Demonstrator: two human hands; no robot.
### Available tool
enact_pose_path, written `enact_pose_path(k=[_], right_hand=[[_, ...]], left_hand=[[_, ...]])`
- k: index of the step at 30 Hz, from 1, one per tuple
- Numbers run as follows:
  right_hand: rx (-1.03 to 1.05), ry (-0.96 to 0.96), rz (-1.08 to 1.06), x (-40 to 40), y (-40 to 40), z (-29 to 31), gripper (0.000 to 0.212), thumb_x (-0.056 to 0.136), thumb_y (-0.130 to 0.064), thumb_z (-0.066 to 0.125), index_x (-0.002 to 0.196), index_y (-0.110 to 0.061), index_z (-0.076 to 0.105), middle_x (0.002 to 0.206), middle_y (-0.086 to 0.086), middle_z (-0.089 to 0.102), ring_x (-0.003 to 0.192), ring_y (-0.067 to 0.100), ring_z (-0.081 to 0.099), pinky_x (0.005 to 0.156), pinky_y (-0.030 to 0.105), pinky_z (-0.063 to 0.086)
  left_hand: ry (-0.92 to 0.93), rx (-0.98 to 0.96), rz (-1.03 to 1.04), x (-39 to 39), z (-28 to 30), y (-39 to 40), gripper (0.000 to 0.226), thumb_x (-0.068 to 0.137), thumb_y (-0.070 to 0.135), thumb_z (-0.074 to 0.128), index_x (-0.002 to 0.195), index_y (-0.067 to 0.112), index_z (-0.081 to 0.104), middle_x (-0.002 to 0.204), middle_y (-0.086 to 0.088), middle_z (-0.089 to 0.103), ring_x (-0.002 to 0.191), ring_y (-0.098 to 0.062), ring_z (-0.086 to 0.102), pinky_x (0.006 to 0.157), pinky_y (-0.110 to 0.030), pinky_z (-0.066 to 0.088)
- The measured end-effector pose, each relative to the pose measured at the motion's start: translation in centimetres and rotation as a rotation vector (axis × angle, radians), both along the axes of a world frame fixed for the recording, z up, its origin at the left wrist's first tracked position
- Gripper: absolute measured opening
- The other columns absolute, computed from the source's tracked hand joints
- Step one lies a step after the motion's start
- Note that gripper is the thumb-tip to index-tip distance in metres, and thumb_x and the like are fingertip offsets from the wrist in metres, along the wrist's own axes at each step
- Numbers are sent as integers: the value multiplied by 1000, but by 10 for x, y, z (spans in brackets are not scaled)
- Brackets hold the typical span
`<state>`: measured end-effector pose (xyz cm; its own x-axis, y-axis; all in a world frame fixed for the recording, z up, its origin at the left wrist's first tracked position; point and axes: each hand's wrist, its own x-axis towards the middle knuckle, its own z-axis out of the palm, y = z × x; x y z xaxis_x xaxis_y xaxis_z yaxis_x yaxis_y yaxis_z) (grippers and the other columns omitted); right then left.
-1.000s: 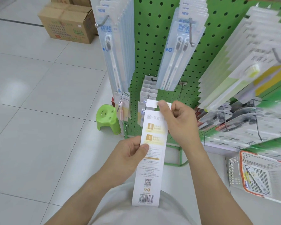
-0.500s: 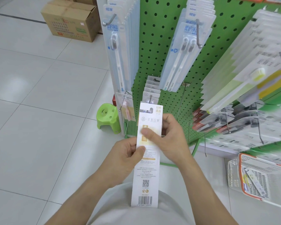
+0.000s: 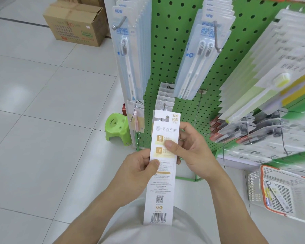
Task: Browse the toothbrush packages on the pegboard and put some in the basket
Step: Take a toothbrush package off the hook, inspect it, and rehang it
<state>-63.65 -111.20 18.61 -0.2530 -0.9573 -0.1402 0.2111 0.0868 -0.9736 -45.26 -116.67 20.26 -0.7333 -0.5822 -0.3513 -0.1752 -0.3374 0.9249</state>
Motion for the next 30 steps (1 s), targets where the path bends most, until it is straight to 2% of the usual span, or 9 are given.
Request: enact_pose_path(k=[5,9,12,15,18,20,23,27,30], right_hand=[[-41,37,75,0,-4,0,35,90,-7,69,122,-11,54,104,30,66,75,31,62,46,28,46],[-50,34,134,8,-7,-1,44,92,-5,68,132,-7,50,100,35,60,78,32,61,46,30,48],[-17,75,175,9,-7,-1,48,91,-7,70,134,-12,49,102,34,60,83,36,60,49,32,51],[38,102,186,8,-3,-1,55,89,-8,73,137,-19,49,104,34,61,87,45,61,55,37,55],[63,127,184,11,5,-1,66,87,-5,74,143,-27,47,104,30,63,95,53,59,68,55,60],[79,154,180,14,10,0,75,85,-5,77,147,-31,44,104,24,66,97,51,60,75,64,55],[112,208,199,20,16,1,86,83,-7,82,149,-43,40,103,16,69,94,43,64,74,59,56],[215,289,315,28,23,6,99,81,-12,84,144,-65,28,103,1,76,81,30,72,72,40,60],[233,240,314,31,26,5,101,83,-8,82,146,-63,25,102,2,78,86,37,74,81,48,61]], left_hand=[[-98,-61,220,-7,-1,-9,19,98,18,62,117,21,63,102,0,77,89,-19,76,74,-34,58],[-17,-205,365,-18,10,-29,12,94,23,66,105,20,72,94,-5,78,82,-27,75,68,-38,62],[-20,-263,337,-20,11,-39,9,93,19,69,98,20,75,88,-4,79,80,-27,75,70,-39,62],[-18,-199,270,-15,5,-39,16,92,13,69,107,16,73,93,-3,79,82,-20,76,70,-32,62],[16,-120,199,-10,-1,-40,30,89,7,70,119,14,69,104,-5,78,90,-23,75,74,-31,61],[73,-65,176,-6,-3,-42,39,84,9,72,123,12,66,109,-8,76,94,-23,74,77,-31,60],[100,-43,191,-3,-4,-43,44,80,10,73,124,10,66,110,-7,76,96,-20,73,79,-31,60],[23,-119,263,-5,-9,-39,36,88,5,72,122,12,66,109,-3,77,95,-21,74,80,-34,61],[-3,-119,211,-5,-12,-37,37,92,8,69,127,16,62,112,-1,76,99,-19,73,82,-33,60]])
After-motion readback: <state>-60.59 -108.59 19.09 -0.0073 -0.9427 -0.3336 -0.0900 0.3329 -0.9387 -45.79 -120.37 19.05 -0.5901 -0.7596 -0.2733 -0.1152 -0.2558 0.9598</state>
